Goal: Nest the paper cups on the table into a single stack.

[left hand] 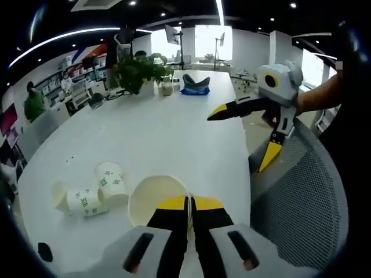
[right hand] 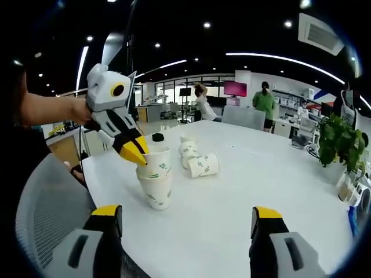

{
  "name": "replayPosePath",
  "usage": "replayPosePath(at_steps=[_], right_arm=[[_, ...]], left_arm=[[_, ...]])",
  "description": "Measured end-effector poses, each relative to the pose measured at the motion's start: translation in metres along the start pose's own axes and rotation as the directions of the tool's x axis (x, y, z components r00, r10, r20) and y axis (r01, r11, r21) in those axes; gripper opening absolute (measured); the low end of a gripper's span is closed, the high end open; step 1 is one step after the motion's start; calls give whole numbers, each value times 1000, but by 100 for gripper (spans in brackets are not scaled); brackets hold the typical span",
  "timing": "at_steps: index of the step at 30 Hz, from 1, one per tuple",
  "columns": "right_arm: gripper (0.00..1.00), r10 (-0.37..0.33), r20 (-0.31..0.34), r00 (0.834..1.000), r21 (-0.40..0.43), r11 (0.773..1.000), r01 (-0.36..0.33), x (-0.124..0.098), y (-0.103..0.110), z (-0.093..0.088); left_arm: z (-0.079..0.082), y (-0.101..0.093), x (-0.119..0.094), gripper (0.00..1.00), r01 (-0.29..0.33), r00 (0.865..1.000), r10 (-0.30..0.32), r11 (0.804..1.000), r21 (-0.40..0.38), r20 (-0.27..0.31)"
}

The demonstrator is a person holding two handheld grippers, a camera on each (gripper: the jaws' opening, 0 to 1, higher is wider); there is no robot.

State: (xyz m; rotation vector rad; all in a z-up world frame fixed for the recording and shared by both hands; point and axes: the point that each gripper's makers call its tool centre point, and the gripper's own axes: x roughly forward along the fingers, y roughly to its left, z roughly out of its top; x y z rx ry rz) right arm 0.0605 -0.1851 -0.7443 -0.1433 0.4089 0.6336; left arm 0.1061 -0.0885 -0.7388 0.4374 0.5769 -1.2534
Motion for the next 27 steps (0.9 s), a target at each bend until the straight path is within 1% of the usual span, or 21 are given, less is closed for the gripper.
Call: replayPosePath(at_steps=[2,4,10,12,16,19,22,24,27], right_arm=[[94,-1,0,1000,0,1000,1,0,0,0],[93,-2,-1,1000,1,1000,2,0,-1,-1],[93,-4,-5,1000,1,1000,4,0,-2,-2],[93,-4,-5,1000,1,1000,4,0,-2,-2],[93,-5,-7,1000,0,1000,5,0,-2,-2],[93,-7,-8,1000,2,1000,7,0,-2,-2],[93,-7,-9,1000,3,1000,7,0,-3,-3],[93,-7,-9,1000,3,1000,7,0,-2,-3],[92,-5,-12,1000,5,1000,5,1,-3,-4]], left_arm=[[-5,2,5,0,1,1000,-1,1000,-9,-10],[-5,0,6,0,5,1000,-6,1000,-14,-16],[-14,-1,16,0,28,999,-29,999,-33,-31],[-15,-3,18,0,46,998,-47,998,-47,-30],[-16,-4,22,1,57,998,-59,997,-51,-33],[-14,-7,24,1,69,997,-70,996,-58,-32],[-14,-6,28,1,76,996,-79,995,-60,-37],[-20,-5,29,1,74,995,-76,996,-40,-65],[-21,-8,30,1,76,994,-79,997,-30,-77]])
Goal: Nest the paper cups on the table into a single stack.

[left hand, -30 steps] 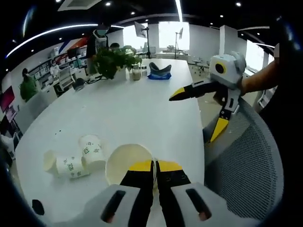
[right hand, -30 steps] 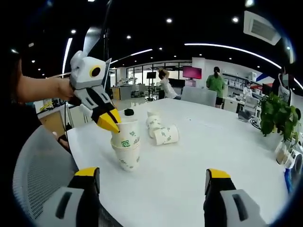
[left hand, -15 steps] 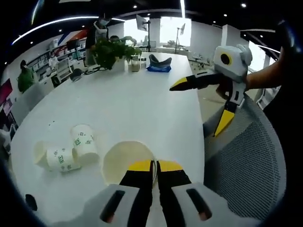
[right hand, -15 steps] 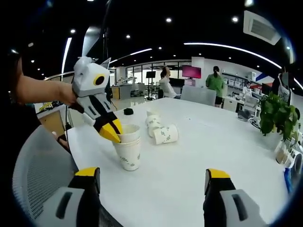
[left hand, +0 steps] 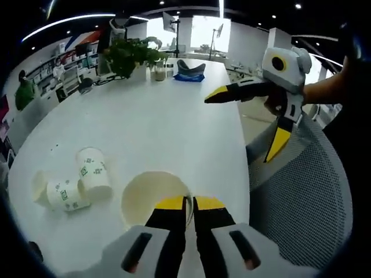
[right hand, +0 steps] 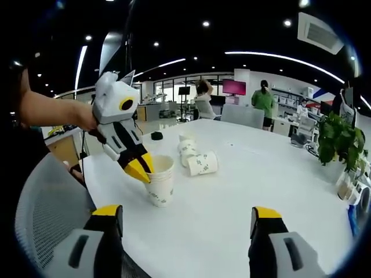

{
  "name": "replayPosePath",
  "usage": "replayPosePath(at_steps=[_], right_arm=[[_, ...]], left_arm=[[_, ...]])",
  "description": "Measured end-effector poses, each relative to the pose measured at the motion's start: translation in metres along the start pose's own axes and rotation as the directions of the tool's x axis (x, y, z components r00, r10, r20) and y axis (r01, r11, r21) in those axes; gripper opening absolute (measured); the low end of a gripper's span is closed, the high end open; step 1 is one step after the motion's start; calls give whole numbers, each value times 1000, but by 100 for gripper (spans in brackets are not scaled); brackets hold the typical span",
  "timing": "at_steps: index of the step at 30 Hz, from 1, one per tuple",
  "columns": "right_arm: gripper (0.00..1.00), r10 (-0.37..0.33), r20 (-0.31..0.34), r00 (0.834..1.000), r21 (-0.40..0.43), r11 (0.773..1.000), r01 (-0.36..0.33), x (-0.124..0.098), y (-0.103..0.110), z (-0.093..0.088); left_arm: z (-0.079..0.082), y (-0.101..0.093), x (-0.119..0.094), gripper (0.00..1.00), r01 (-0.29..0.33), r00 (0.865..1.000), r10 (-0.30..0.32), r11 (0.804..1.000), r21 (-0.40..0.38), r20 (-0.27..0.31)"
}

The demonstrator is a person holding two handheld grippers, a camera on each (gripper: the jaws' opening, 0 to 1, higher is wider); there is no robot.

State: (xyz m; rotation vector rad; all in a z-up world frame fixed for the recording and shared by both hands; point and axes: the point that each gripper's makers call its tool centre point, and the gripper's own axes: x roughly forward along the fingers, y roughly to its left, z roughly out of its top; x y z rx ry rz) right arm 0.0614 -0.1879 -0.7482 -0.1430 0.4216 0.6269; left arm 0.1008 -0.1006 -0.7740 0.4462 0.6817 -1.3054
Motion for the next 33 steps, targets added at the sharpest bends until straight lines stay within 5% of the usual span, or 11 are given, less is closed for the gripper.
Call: replayPosePath(at_steps=[33], right_arm=[[92,1,1,1000,5,1000,-1,0,1,2]], left_arm=[[-5,3,7,4,-5,1000,5,1000,-9,-5]])
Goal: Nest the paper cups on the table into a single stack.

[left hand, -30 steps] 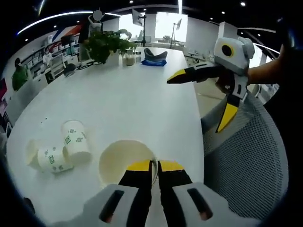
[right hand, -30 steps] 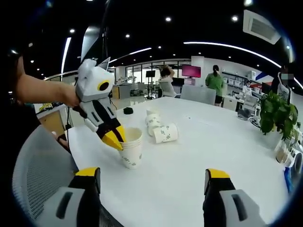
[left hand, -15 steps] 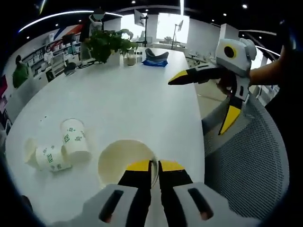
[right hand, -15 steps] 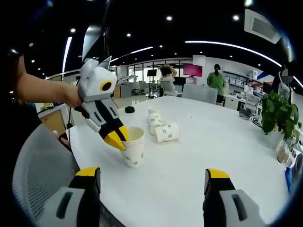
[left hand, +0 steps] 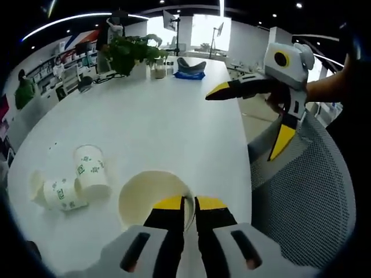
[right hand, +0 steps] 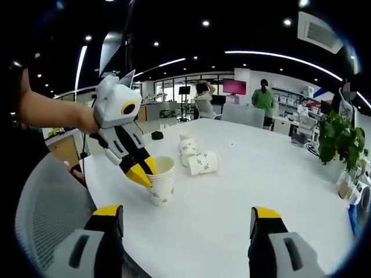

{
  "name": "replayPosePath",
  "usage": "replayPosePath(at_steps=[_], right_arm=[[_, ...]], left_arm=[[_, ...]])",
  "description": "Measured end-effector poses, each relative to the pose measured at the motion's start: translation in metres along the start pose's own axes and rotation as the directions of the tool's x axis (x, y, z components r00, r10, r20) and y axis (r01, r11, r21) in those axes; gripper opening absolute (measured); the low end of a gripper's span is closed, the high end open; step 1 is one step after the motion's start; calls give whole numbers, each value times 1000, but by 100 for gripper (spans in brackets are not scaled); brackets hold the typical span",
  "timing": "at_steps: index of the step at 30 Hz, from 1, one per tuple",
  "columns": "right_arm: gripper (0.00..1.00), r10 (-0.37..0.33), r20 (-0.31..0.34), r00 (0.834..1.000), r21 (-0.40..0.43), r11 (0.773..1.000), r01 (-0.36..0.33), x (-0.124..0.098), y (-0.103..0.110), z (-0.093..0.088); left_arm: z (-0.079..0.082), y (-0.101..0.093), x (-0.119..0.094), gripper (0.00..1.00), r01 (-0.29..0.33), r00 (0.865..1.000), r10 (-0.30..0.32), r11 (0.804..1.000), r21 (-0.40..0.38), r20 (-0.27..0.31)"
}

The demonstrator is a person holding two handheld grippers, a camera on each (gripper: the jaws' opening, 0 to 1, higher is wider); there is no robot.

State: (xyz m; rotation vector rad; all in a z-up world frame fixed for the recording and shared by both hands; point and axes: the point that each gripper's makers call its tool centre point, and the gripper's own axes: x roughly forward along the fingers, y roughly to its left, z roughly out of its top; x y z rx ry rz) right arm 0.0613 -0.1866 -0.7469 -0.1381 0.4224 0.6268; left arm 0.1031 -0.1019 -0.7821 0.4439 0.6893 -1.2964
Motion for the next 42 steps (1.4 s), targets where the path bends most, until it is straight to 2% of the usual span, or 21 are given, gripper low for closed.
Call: replayPosePath(at_steps=[22,30,35,39,42], right_arm=[[92,2,6,1000,2,1000,-2,0,-2,0],[92,3,9,1000,-2,1000,-3,0,0,1],[92,10,5,1000,-8,1000,-10,0,2,1],[92,15,6,1000,-2,1000,-15,0,2,1],[92,24,10,1000,7,1000,-24,0,1,1]], left_arm=[[9,2,-9,11,-30,999,30,1000,-5,32],[12,3,-22,15,-54,997,56,998,-26,62],[19,5,-35,18,-90,988,95,995,-53,118],[31,4,-51,20,-117,973,131,990,-83,191],[33,10,-62,21,-146,958,168,983,-108,232]])
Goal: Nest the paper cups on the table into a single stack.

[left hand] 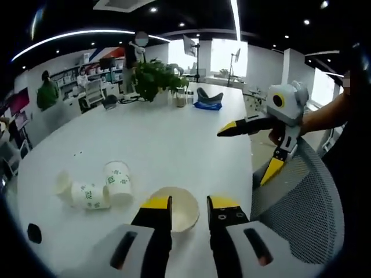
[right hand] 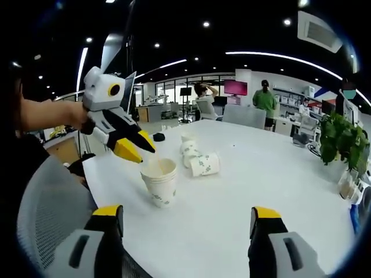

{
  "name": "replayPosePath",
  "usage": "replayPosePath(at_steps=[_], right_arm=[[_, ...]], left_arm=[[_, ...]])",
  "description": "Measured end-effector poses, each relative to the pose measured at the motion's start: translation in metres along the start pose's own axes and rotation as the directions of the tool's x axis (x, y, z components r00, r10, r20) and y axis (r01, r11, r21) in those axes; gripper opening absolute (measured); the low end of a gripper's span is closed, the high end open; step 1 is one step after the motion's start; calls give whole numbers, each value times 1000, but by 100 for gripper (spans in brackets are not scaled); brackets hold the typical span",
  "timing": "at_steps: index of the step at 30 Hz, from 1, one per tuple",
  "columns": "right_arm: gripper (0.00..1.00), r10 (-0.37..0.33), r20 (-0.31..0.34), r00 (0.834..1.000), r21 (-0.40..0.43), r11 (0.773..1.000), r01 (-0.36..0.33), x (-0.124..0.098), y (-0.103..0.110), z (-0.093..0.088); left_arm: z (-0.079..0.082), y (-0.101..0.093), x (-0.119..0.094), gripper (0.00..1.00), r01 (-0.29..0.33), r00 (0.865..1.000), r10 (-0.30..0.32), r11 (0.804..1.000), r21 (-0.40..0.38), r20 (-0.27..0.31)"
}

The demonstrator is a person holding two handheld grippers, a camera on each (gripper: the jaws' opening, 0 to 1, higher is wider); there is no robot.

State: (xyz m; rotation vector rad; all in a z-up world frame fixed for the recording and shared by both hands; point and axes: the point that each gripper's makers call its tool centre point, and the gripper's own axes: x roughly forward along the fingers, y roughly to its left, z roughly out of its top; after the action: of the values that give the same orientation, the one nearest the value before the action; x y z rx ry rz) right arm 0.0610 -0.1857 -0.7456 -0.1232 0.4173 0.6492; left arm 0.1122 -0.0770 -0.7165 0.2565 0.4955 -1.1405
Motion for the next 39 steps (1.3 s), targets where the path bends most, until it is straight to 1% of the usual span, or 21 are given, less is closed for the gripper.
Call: replayPosePath(at_steps=[2,3,4,7,8,9,12,15,17,23,25,27,29,31,32,34,36,39], right_arm=[[91,4,1,1000,1,1000,-4,0,0,1],[91,7,5,1000,1,1000,-7,-1,0,2],[91,7,6,1000,0,1000,-7,-1,0,3],[90,13,2,1000,-7,1000,-13,1,-4,4],[89,14,1,1000,-10,1000,-14,2,-5,6],[89,19,2,1000,-15,1000,-19,3,-6,8],[87,28,8,1000,-34,999,-27,5,-11,15],[86,35,13,999,-44,998,-34,9,-16,22],[86,43,15,999,-46,998,-42,13,-21,28],[80,75,31,997,-108,992,-72,28,-31,44],[79,84,30,996,-120,990,-80,32,-33,48],[77,99,36,994,-143,985,-93,40,-38,53],[75,108,35,994,-158,982,-101,45,-40,56],[71,121,33,992,-188,976,-113,51,-44,58],[68,130,33,991,-222,968,-119,55,-45,60],[62,142,31,989,-275,953,-128,61,-49,62],[59,151,26,988,-273,952,-138,66,-50,63],[58,163,23,986,-265,952,-152,77,-58,64]], left_arm=[[0,5,-7,22,-18,999,18,1000,-13,26],[4,1,-11,23,-29,999,29,999,-19,38],[5,2,-14,24,-39,998,40,999,-22,49],[3,11,-24,28,-76,994,79,996,-39,80],[4,12,-28,29,-91,991,95,995,-43,95],[4,12,-29,30,-94,990,98,995,-44,97],[6,15,-41,34,-143,980,150,988,-65,133],[5,17,-48,39,-175,972,185,981,-80,147],[0,16,-55,42,-195,968,205,978,-76,146],[-11,14,-70,53,-244,957,252,967,-71,142],[-14,12,-75,54,-253,955,260,965,-70,142],[-18,10,-81,56,-265,951,273,961,-76,144],[-23,10,-86,60,-289,944,296,955,-67,147],[-30,10,-91,66,-308,938,315,949,-68,145],[-33,10,-94,69,-316,935,324,946,-73,146],[-39,9,-98,71,-325,931,335,941,-91,146],[-46,7,-101,72,-326,930,340,939,-112,142],[-56,5,-105,73,-335,926,352,933,-135,138]])
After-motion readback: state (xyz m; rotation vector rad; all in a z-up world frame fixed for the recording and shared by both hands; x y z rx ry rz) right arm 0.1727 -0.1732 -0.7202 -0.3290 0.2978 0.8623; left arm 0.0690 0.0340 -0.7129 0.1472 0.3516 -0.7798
